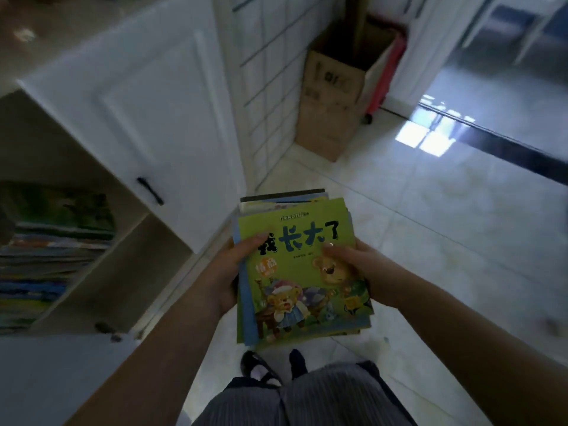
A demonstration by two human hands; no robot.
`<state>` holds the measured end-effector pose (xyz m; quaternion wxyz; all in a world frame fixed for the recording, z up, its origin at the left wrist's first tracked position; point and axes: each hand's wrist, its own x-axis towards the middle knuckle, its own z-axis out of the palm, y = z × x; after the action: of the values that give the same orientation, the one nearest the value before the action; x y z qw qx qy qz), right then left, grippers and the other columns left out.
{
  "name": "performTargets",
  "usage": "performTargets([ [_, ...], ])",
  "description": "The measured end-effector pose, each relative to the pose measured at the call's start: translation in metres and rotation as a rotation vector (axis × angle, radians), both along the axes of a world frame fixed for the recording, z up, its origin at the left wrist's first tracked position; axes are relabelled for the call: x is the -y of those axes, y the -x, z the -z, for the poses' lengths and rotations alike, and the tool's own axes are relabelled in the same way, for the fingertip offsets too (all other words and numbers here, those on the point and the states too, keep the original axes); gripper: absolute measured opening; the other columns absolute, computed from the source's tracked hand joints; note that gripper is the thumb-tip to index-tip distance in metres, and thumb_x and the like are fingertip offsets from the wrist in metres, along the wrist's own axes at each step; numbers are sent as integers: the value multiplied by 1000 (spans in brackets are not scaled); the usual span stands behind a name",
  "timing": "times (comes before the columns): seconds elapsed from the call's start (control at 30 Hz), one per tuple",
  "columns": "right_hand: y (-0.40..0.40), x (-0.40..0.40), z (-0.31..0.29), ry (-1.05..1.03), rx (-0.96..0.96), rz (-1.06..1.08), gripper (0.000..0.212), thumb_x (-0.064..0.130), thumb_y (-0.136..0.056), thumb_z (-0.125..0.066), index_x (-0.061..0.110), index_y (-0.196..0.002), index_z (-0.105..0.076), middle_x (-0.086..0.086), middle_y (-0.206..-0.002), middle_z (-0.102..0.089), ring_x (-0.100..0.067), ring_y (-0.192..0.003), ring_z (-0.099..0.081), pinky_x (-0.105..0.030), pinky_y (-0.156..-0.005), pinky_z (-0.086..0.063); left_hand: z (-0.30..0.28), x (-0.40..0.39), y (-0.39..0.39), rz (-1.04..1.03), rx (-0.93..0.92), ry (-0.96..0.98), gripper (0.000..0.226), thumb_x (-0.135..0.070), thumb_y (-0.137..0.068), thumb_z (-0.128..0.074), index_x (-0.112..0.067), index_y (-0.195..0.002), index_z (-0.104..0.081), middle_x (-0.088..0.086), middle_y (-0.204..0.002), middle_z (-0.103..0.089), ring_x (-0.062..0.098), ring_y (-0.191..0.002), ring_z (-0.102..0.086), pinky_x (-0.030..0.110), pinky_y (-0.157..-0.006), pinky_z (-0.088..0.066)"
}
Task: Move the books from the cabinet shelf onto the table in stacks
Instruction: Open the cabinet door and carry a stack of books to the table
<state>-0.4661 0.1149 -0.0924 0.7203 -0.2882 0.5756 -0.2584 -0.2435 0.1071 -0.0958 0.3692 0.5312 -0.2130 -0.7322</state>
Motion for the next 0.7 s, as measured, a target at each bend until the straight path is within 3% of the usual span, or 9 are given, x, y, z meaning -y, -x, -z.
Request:
performTargets([
  [0.07, 45, -21, 0, 27, -39, 116, 59, 36, -72, -69, 20, -124, -47, -10, -105, -71, -25, -81, -73, -36, -62, -60, -3, 3, 52, 107, -1, -10, 42, -31, -73, -66, -12, -111, -66, 10, -92, -76, 26, -78, -73, 36, -62, -60],
  [0.13, 93, -47, -1, 60, -63, 234, 68, 41, -67, -70, 21, -127, -44, -12, -111, -70, -30, -88, -72, -41, -70, -60, -7, 0, 110, 199, -14, -32, 30, -32, -82, -63, -14, -105, -69, 10, -88, -76, 26, -75, -73, 37, -62, -61],
  [0.27, 168, -89, -5, 97, -70, 414, 48, 35, -83, -63, 25, -126, -44, -11, -112, -69, -31, -89, -72, -43, -70, -60, -9, -11, 200, 340, 2, -29, 31, -37, -88, -58, -13, -104, -69, 11, -89, -76, 26, -75, -73, 38, -66, -61],
  [0.37, 242, -132, -12, 130, -68, 479, 41, 35, -85, -59, 30, -122, -44, -6, -107, -71, -26, -86, -73, -38, -65, -60, -13, -29, 283, 468, 42, -34, 32, -42, -86, -59, -14, -97, -71, 12, -89, -76, 27, -76, -73, 40, -71, -60],
  [0.47, 306, -172, -18, 145, -106, 492, 53, 42, -78, -59, 33, -126, -39, -3, -108, -69, -21, -86, -73, -33, -65, -59, -19, -49, 354, 593, 50, -50, 39, -46, -83, -59, -13, -100, -70, 13, -93, -75, 29, -80, -73, 41, -75, -58],
  [0.6, 373, -226, -16, 136, -125, 579, 63, 51, -78, -62, 38, -132, -34, -5, -116, -68, -26, -97, -70, -45, -79, -58, -27, -79, 435, 741, 70, -41, 33, -42, -87, -57, -12, -94, -69, 11, -81, -76, 26, -68, -72, 37, -63, -60],
  [0.7, 407, -262, -11, 152, -139, 693, 67, 51, -75, -65, 40, -134, -33, -6, -117, -68, -28, -98, -70, -52, -83, -56, -29, -100, 484, 840, 100, -14, 30, -38, -87, -59, -11, -96, -69, 11, -82, -76, 27, -70, -72, 40, -70, -59],
])
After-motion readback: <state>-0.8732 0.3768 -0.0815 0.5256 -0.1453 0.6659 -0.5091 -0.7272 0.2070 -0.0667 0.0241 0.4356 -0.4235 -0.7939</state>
